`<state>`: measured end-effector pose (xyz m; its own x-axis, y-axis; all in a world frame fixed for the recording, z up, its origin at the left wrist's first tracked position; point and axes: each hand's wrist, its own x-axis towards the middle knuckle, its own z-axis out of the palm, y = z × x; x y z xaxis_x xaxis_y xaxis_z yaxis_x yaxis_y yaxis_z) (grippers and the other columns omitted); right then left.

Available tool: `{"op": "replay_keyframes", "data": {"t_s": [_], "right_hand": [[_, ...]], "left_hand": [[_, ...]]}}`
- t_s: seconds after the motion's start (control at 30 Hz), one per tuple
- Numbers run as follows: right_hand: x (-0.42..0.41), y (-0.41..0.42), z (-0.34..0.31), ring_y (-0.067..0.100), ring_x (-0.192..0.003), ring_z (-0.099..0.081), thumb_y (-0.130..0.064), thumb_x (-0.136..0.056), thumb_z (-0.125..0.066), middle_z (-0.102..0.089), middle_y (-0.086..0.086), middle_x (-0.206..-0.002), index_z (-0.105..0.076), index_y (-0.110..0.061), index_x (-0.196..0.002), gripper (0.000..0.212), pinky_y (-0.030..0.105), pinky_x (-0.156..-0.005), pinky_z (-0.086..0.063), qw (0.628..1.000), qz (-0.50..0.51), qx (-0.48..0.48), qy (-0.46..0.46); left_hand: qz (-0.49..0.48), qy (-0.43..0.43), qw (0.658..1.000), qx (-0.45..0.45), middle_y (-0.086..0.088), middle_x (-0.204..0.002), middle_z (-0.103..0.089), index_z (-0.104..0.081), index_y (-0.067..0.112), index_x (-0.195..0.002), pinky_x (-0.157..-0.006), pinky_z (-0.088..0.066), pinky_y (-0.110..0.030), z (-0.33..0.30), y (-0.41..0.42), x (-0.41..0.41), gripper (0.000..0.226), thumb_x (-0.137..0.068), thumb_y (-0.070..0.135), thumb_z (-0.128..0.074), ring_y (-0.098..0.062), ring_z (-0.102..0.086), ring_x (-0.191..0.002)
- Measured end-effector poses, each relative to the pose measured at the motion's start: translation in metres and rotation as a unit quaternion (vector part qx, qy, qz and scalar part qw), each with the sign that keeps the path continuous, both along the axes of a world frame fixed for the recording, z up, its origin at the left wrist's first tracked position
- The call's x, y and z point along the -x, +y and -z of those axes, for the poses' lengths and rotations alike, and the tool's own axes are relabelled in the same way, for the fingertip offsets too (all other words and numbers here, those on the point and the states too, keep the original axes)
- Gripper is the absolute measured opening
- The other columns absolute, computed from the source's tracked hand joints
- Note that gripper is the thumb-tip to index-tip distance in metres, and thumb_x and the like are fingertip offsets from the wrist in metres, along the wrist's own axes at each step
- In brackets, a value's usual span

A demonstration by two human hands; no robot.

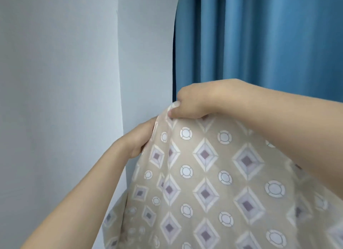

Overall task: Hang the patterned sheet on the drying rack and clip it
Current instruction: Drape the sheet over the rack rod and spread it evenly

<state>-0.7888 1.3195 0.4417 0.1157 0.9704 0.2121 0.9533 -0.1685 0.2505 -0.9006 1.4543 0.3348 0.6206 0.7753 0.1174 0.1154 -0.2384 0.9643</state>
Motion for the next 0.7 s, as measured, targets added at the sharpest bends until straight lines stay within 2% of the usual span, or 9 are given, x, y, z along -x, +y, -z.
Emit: {"op": "replay_keyframes", "data": {"t_s": [0.07,0.13,0.2,0.27,0.33,0.4,0.53,0.63,0.7], "right_hand": [[-0.002,0.0,0.01,0.027,-0.089,-0.053,-0.052,-0.097,-0.041,-0.054,-0.001,-0.097,-0.051,-0.012,-0.114,0.045,0.035,-0.067,-0.039,0.998,-0.022,-0.059,-0.021],[-0.005,-0.006,0.016,0.028,-0.084,-0.046,-0.051,-0.097,-0.042,-0.044,0.0,-0.093,-0.041,-0.011,-0.117,0.045,0.034,-0.06,-0.033,0.992,-0.041,-0.115,-0.037],[-0.007,-0.013,0.018,0.028,-0.08,-0.045,-0.05,-0.097,-0.042,-0.042,-0.001,-0.083,-0.034,-0.011,-0.108,0.041,0.033,-0.052,-0.026,0.987,-0.05,-0.144,-0.041],[-0.012,-0.021,0.018,0.026,-0.074,-0.047,-0.04,-0.098,-0.044,-0.04,-0.002,-0.076,-0.031,-0.011,-0.101,0.032,0.032,-0.049,-0.024,0.989,-0.031,-0.143,-0.031],[-0.021,-0.03,0.016,0.02,-0.064,-0.045,-0.025,-0.096,-0.044,-0.043,-0.001,-0.075,-0.037,-0.01,-0.09,0.018,0.03,-0.048,-0.024,0.99,-0.011,-0.138,-0.036],[-0.03,-0.041,0.013,0.017,-0.059,-0.042,-0.018,-0.095,-0.042,-0.046,0.001,-0.075,-0.042,-0.013,-0.077,0.018,0.028,-0.049,-0.027,0.99,-0.009,-0.131,-0.05],[-0.048,-0.043,-0.001,0.023,-0.064,-0.048,-0.013,-0.093,-0.042,-0.052,0.005,-0.077,-0.048,-0.013,-0.073,0.021,0.029,-0.054,-0.036,0.99,-0.017,-0.14,-0.001],[-0.064,-0.036,-0.026,0.027,-0.068,-0.051,-0.011,-0.091,-0.045,-0.053,0.007,-0.078,-0.05,-0.011,-0.073,0.02,0.029,-0.056,-0.038,0.978,0.005,-0.211,0.001],[-0.072,-0.032,-0.043,0.029,-0.071,-0.049,-0.008,-0.092,-0.047,-0.046,0.006,-0.075,-0.05,-0.01,-0.076,0.016,0.03,-0.059,-0.036,0.962,0.019,-0.274,0.004]], "left_hand": [[0.005,-0.046,0.998,0.029,0.003,-0.111,-0.073,-0.069,0.033,-0.115,-0.092,-0.051,-0.039,0.021,-0.015,0.012,0.05,-0.097,0.063,-0.033,-0.019,-0.069,-0.102],[-0.013,-0.07,0.997,0.023,0.0,-0.11,-0.073,-0.069,0.025,-0.115,-0.089,-0.05,-0.035,0.044,-0.024,0.021,0.049,-0.098,0.058,-0.036,-0.018,-0.07,-0.1],[-0.069,-0.093,0.993,-0.032,-0.004,-0.102,-0.07,-0.062,0.012,-0.109,-0.079,-0.05,-0.032,0.066,-0.029,0.028,0.044,-0.09,0.051,-0.055,-0.017,-0.068,-0.088],[-0.135,-0.095,0.978,-0.126,0.002,-0.081,-0.06,-0.056,0.01,-0.094,-0.064,-0.045,-0.026,0.085,-0.034,0.032,0.029,-0.089,0.037,-0.063,-0.012,-0.058,-0.07],[-0.194,-0.056,0.955,-0.219,0.01,-0.064,-0.044,-0.048,0.016,-0.074,-0.055,-0.035,-0.026,0.094,-0.038,0.03,0.026,-0.096,0.025,-0.058,-0.008,-0.042,-0.057],[-0.263,-0.035,0.922,-0.281,0.012,-0.062,-0.041,-0.043,0.017,-0.066,-0.057,-0.033,-0.029,0.091,-0.037,0.028,0.033,-0.098,0.02,-0.052,-0.01,-0.039,-0.058],[-0.395,-0.014,0.843,-0.365,0.0,-0.085,-0.048,-0.061,0.019,-0.073,-0.076,-0.036,-0.027,0.039,-0.019,0.025,0.026,-0.096,0.023,-0.05,-0.017,-0.043,-0.087],[-0.382,-0.04,0.847,-0.369,0.002,-0.061,-0.047,-0.048,0.016,-0.06,-0.054,-0.034,-0.025,-0.035,-0.006,0.009,0.033,-0.093,0.019,-0.05,-0.02,-0.045,-0.065],[-0.389,-0.061,0.849,-0.352,0.001,-0.057,-0.047,-0.05,0.012,-0.061,-0.051,-0.033,-0.029,-0.079,0.005,-0.005,0.031,-0.092,0.017,-0.048,-0.024,-0.044,-0.062]]}}
